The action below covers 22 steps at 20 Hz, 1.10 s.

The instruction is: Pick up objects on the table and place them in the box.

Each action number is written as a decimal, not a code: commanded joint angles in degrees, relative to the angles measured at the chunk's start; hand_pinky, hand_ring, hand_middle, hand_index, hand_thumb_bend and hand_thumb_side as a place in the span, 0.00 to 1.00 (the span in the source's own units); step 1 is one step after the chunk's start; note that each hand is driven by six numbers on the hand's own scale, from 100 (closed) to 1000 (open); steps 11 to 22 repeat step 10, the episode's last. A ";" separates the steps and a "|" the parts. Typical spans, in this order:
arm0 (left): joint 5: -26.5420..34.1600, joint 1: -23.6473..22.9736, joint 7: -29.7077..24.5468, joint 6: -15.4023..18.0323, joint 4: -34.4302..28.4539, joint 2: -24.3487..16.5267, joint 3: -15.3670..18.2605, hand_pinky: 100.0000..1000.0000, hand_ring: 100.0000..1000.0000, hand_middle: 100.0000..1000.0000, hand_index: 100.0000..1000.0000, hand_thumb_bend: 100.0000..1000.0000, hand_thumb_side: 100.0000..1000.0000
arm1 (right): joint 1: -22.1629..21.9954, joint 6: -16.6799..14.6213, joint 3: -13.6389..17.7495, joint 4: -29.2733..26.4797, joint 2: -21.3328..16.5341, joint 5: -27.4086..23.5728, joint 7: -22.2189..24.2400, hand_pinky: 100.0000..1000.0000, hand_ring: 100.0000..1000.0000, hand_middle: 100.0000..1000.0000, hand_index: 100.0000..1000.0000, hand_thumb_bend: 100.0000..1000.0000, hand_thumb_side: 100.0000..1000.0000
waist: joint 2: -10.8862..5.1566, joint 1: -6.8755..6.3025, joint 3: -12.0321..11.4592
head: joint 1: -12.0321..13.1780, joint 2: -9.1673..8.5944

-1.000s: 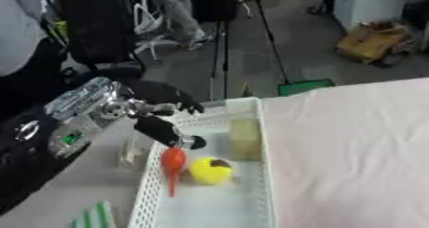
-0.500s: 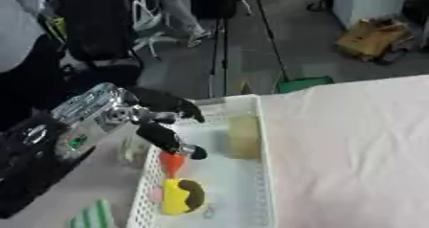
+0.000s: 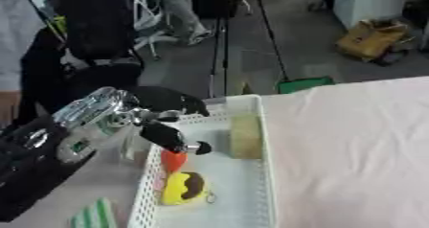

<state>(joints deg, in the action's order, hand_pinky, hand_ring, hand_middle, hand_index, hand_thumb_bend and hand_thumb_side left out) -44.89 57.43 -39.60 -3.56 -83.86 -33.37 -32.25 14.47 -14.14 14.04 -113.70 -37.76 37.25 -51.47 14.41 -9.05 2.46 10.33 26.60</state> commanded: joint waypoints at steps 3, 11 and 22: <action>1.81 -0.38 1.40 -1.14 -4.08 -3.82 2.93 1.00 0.96 0.96 1.00 0.50 1.00 | 0.36 -0.43 0.39 -0.89 -1.77 -0.19 -0.50 0.88 0.93 0.85 0.81 0.00 1.00 | -1.52 0.82 -0.34 | 0.05 -0.18; 6.34 -7.15 4.49 -5.87 -17.37 -8.97 11.14 1.00 0.93 0.94 1.00 0.42 1.00 | 0.28 -0.33 0.80 -0.89 -1.79 -0.11 -0.50 0.88 0.93 0.85 0.82 0.00 1.00 | -1.53 1.31 -1.26 | -0.72 -0.01; 6.34 -7.15 4.49 -5.87 -17.37 -8.97 11.14 1.00 0.93 0.94 1.00 0.42 1.00 | 0.28 -0.33 0.80 -0.89 -1.79 -0.11 -0.50 0.88 0.93 0.85 0.82 0.00 1.00 | -1.53 1.31 -1.26 | -0.72 -0.01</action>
